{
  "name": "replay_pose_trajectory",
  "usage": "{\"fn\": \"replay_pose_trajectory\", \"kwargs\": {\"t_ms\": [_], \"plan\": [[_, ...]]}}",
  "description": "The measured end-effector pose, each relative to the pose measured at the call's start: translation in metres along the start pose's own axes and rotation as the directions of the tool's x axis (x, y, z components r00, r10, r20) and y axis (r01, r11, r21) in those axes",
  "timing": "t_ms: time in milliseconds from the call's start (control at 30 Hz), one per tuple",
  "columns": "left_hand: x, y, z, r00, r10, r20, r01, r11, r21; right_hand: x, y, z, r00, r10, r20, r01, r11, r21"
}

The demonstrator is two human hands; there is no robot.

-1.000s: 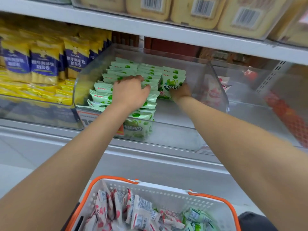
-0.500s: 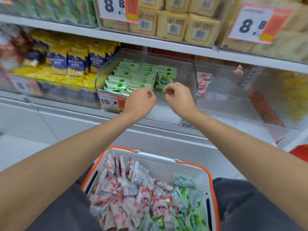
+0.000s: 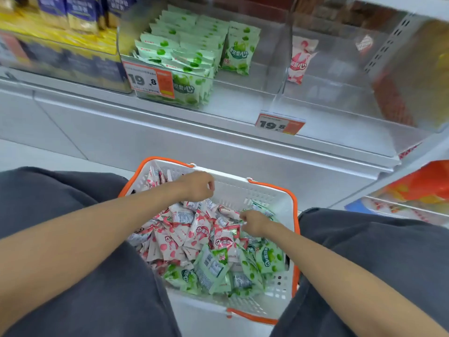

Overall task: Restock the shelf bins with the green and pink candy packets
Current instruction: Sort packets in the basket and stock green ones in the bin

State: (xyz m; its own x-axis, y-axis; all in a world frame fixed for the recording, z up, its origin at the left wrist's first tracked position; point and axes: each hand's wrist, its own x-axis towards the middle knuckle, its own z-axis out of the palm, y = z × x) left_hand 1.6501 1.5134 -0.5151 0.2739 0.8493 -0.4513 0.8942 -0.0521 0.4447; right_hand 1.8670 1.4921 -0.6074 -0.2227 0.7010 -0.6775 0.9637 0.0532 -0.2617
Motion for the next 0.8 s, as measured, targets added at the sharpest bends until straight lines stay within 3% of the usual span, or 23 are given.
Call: {"fn": "replay_pose_trajectory", "kwargs": {"t_ms": [133, 300, 500, 633, 800], "plan": [[0.002, -0.002, 0.004, 0.999, -0.003, 0.032, 0.002, 0.999, 0.036, 0.008, -0.002, 0.026, 0.998, 0.033, 0.058, -0.048, 0.957, 0.285], [0.003, -0.001, 0.006, 0.999, 0.005, 0.052, -0.007, 0.999, 0.032, 0.012, -0.006, 0.044, 0.996, 0.092, 0.008, -0.089, 0.941, 0.326], [0.002, 0.0, 0.006, 0.988, 0.063, 0.138, -0.058, 0.998, -0.038, -0.022, -0.051, -0.034, 0.951, -0.184, -0.25, 0.273, 0.878, 0.393], [0.006, 0.009, -0.007, 0.99, 0.132, 0.042, -0.116, 0.956, -0.27, -0.047, -0.057, -0.087, 0.909, -0.1, -0.405, 0.359, 0.681, 0.639], [0.007, 0.011, -0.022, 0.994, -0.016, -0.107, -0.049, 0.813, -0.581, -0.057, -0.047, -0.111, 0.918, 0.079, -0.39, 0.325, 0.415, 0.85]]}}
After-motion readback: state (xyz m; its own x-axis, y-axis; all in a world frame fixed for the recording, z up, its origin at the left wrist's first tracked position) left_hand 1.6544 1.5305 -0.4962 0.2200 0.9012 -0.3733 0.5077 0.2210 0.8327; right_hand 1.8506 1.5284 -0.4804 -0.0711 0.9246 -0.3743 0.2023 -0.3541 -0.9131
